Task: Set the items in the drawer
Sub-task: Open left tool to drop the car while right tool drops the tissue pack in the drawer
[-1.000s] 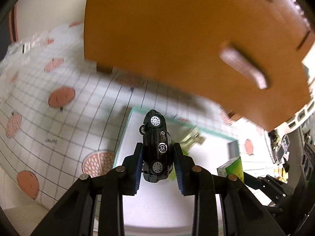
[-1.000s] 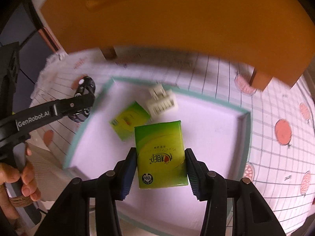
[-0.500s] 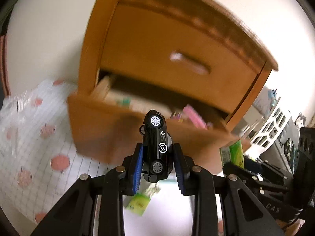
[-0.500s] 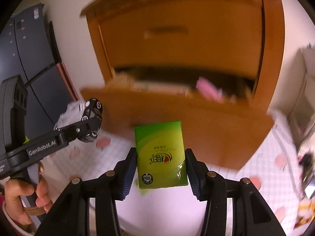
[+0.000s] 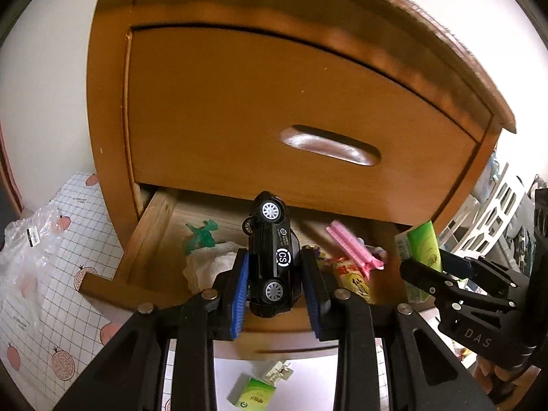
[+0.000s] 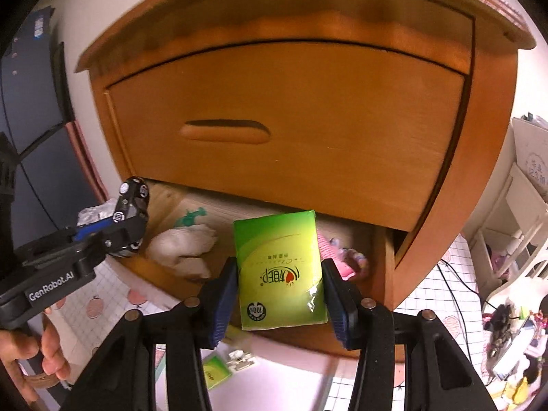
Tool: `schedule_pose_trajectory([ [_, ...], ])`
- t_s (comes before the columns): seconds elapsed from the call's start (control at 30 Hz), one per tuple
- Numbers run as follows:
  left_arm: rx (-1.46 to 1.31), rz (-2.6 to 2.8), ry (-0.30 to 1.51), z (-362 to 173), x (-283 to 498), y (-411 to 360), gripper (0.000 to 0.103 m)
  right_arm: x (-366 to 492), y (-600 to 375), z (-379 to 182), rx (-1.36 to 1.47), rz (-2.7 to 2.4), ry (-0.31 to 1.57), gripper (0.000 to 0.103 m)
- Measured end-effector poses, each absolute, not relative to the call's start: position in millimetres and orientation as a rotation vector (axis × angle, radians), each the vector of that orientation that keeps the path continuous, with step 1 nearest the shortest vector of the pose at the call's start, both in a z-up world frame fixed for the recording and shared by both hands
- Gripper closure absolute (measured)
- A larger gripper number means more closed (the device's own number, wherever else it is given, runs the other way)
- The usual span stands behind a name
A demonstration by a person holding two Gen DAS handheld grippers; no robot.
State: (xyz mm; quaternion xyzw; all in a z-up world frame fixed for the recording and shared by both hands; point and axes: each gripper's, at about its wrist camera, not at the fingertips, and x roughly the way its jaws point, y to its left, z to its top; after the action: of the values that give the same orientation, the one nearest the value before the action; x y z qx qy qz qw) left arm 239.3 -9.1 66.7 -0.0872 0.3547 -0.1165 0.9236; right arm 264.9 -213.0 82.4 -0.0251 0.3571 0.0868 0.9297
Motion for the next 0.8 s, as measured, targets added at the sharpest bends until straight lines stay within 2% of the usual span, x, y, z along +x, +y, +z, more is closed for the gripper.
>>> schedule_pose_trajectory([
  [0.17,-0.184,-0.225,0.738,66.3,248.0,-8.7,0.071,275.4,-215.4,78.5,-0.049,0.161,0.741,0.049],
  [0.23,-0.176,-0.219,0.740,66.0,248.2,-8.7,0.068,280.2,-217.4,76.9,-0.051,0.155,0.747,0.045],
  [0.33,-0.176,-0.213,0.740,64.8,248.3,-7.9,0.057,280.9,-218.9,75.5,-0.054,0.153,0.756,0.043],
  [0.47,-0.172,-0.207,0.746,61.5,249.0,-8.5,0.037,281.1,-219.4,71.7,-0.067,0.147,0.764,0.033],
  [0.57,-0.156,-0.173,0.757,58.2,250.9,-9.3,0.033,282.9,-219.7,68.7,-0.069,0.142,0.774,0.031],
  [0.63,-0.149,-0.152,0.760,56.0,250.7,-8.5,0.032,281.2,-222.8,69.2,-0.059,0.147,0.780,0.023],
  [0.67,-0.151,-0.146,0.760,55.9,251.7,-6.9,0.029,280.2,-223.8,68.9,-0.053,0.149,0.777,0.018],
  [0.7,-0.154,-0.139,0.759,55.7,250.6,-4.4,0.025,279.7,-224.4,68.1,-0.052,0.148,0.775,0.018],
  [0.73,-0.159,-0.133,0.754,55.4,249.2,-2.8,0.018,279.0,-225.0,67.3,-0.054,0.146,0.773,0.018],
  [0.8,-0.168,-0.130,0.735,56.1,245.3,0.1,0.015,278.1,-226.7,66.3,-0.051,0.139,0.770,0.016],
])
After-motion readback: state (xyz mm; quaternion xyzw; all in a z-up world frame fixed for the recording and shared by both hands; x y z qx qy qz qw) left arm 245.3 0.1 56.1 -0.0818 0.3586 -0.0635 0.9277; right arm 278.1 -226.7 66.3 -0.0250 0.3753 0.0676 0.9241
